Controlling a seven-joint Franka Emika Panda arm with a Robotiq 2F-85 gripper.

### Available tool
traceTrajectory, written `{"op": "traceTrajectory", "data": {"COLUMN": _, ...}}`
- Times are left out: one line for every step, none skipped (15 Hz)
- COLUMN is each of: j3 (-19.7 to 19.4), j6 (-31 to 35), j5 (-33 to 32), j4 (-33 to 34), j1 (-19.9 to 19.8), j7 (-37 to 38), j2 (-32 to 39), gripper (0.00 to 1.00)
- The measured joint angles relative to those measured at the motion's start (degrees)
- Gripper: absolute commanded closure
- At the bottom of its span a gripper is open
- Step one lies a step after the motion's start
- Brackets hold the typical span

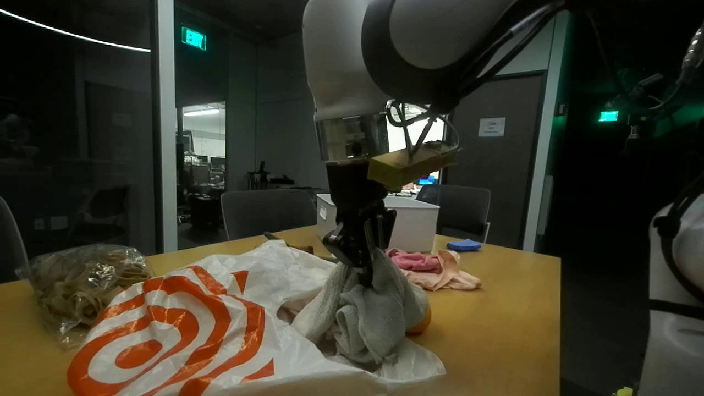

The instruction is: Remove the orange plush toy, yellow container, strawberry plush toy from the plastic, put them on the table, lift the white towel, peach and pink shirt and put them in the plastic

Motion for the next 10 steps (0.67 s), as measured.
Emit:
{"op": "traceTrajectory", "data": {"j3": 0.32, "j6": 1.77, "j5": -0.56, "j4": -0.05, "j1": 0.37, "j7": -0.11, "j2": -0.16, "gripper": 0.93}}
{"op": "traceTrajectory", "data": {"j3": 0.47, "j6": 3.72, "j5": -0.95, "j4": -0.1, "j1": 0.63, "j7": -0.16, "j2": -0.23, "gripper": 0.93}}
{"op": "traceTrajectory", "data": {"j3": 0.49, "j6": 5.92, "j5": -1.1, "j4": -0.2, "j1": 0.71, "j7": -0.27, "j2": -0.18, "gripper": 0.93}}
{"op": "traceTrajectory", "data": {"j3": 0.48, "j6": 7.9, "j5": -1.12, "j4": -0.32, "j1": 0.66, "j7": -0.4, "j2": 0.01, "gripper": 0.93}}
{"op": "traceTrajectory", "data": {"j3": 0.3, "j6": 9.24, "j5": -1.12, "j4": -0.34, "j1": 0.59, "j7": -0.76, "j2": 0.44, "gripper": 0.93}}
{"op": "traceTrajectory", "data": {"j3": -0.07, "j6": 10.17, "j5": -0.96, "j4": -0.33, "j1": 0.54, "j7": -1.33, "j2": 1.07, "gripper": 0.93}}
{"op": "traceTrajectory", "data": {"j3": -0.6, "j6": 10.8, "j5": -0.55, "j4": -0.28, "j1": 0.53, "j7": -2.23, "j2": 1.9, "gripper": 0.93}}
{"op": "traceTrajectory", "data": {"j3": -1.25, "j6": 11.19, "j5": 0.19, "j4": -0.16, "j1": 0.53, "j7": -3.62, "j2": 2.93, "gripper": 0.93}}
{"op": "traceTrajectory", "data": {"j3": -1.87, "j6": 11.18, "j5": 0.75, "j4": 0.04, "j1": 0.52, "j7": -4.81, "j2": 4.06, "gripper": 0.93}}
{"op": "traceTrajectory", "data": {"j3": -2.39, "j6": 10.78, "j5": 0.92, "j4": 0.37, "j1": 0.47, "j7": -5.59, "j2": 5.23, "gripper": 0.93}}
